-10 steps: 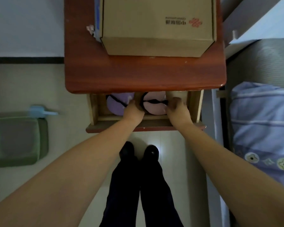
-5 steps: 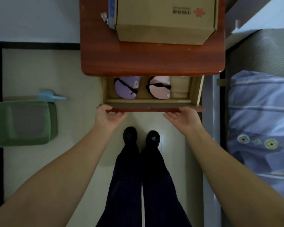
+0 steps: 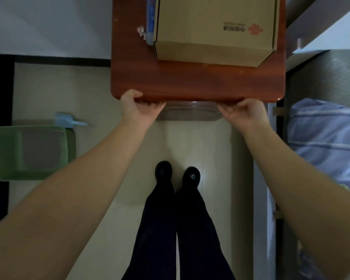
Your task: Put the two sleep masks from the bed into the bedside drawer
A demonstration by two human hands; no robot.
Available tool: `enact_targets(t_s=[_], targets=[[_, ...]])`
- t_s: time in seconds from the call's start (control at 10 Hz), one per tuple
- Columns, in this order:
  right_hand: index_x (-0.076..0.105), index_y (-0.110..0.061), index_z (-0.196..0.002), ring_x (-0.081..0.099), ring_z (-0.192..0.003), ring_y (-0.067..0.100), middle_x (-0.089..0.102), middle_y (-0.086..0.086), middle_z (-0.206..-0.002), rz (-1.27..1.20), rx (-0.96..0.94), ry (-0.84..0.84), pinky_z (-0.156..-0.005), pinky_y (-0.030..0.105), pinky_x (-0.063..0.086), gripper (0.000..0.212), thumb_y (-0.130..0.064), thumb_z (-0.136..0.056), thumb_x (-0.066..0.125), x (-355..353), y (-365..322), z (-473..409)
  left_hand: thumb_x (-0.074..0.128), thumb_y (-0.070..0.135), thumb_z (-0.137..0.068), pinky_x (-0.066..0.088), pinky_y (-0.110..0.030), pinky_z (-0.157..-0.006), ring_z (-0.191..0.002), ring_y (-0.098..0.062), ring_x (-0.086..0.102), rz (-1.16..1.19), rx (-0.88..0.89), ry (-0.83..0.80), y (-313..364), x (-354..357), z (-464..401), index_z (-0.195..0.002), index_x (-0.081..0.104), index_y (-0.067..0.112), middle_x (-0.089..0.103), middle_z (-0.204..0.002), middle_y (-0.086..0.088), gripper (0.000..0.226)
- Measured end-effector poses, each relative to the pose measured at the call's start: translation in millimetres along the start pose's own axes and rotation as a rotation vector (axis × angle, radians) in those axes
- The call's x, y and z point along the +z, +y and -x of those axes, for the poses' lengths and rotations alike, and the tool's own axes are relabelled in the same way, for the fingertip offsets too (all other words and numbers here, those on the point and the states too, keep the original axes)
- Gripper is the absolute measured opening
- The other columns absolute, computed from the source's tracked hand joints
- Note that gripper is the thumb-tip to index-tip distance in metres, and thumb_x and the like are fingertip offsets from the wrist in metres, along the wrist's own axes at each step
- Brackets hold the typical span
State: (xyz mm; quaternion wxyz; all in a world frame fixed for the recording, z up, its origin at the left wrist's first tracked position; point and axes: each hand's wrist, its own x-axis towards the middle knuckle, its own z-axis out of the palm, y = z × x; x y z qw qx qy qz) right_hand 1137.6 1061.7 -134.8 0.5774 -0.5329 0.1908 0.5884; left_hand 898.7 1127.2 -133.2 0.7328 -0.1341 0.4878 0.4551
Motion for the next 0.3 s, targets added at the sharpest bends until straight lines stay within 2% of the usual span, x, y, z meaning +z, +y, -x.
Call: enact_targets(t_s=[0.1,0.2,0.3], targets=[[0.054,-0.002,-0.1,0.057,-0.106,0.035,0.057,0.021,-0.114,0.02,0.021,0.009,-0.092,0.05,0.044,0.051,0.012,-0.055,0.034,-10,8,5,0.029,0.006,-0.082,0.026,-0.056,-0.109,-0.121,-0.037,0.046,-0.076,-0.018,-0.008,-4,-15,3,-0.089,0.047,0.008,0.053,-0.111,-0.015,0.019],[0.048,-0.006,-0.126,0.054,-0.119,0.03,0.06,0.017,-0.115,0.151,0.064,0.026,-0.091,0.044,0.045,0.051,0.007,-0.08,0.028,-10,8,15,0.031,0.006,-0.086,0.033,-0.049,-0.105,-0.125,-0.031,0.047,-0.241,-0.058,0.03,-3,-24,10,-0.093,0.05,0.012,0.054,-0.122,-0.016,0.021],[0.037,-0.009,-0.135,0.051,-0.123,0.03,0.051,0.017,-0.134,0.569,0.074,0.029,-0.1,0.044,0.042,0.04,-0.007,-0.095,0.036,1,-10,58,0.037,0.015,-0.095,0.045,-0.034,-0.086,-0.104,-0.021,0.058,-0.788,-0.064,0.111,1,-35,42,-0.119,0.052,0.015,0.06,-0.11,-0.008,0.028]])
